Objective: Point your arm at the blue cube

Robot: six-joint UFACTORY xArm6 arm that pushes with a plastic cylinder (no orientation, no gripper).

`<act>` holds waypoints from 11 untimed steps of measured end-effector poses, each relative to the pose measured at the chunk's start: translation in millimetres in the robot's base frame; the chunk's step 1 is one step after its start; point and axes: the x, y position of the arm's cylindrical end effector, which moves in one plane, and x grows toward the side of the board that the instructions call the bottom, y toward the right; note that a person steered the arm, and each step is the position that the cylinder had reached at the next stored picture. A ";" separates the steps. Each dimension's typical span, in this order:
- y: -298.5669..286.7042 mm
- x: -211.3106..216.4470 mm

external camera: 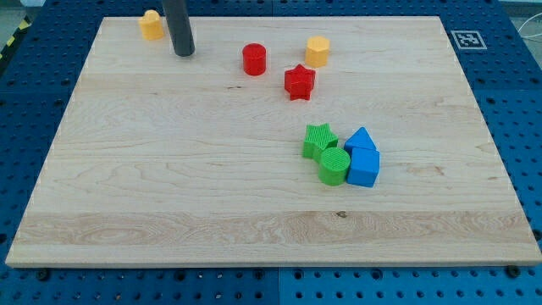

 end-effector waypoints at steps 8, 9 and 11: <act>230.0 277.2; 248.5 277.2; 248.6 248.9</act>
